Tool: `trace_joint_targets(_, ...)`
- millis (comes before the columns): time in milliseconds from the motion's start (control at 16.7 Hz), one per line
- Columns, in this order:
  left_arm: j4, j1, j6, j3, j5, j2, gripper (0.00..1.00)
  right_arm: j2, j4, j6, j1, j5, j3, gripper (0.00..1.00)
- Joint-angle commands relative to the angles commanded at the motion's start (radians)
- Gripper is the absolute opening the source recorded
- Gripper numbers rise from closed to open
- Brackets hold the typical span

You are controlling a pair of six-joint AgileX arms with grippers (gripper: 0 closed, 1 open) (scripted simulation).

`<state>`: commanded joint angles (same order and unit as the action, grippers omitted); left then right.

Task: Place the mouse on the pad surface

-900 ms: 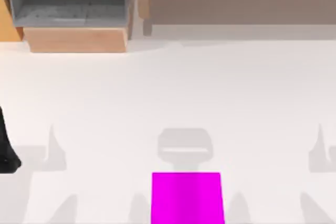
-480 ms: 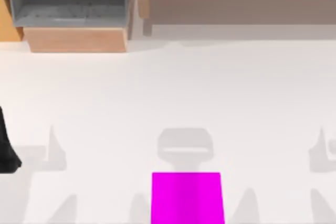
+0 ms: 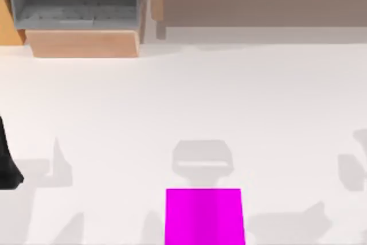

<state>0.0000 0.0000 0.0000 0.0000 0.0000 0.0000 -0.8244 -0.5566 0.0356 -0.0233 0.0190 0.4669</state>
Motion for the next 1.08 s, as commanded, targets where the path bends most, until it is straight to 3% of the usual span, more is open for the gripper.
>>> trace_joint_targets(600,0.0,0.0,0.0,0.0,0.0,0.0,1.0,-1.008,-0.622,0.087,-0.116,-0.01,0.821,1.0)
trace_joint_targets(1080,0.0,0.0,0.0,0.0,0.0,0.0,1.0,-1.446,-0.81,0.165,-0.248,-0.012,1.515,1.0)
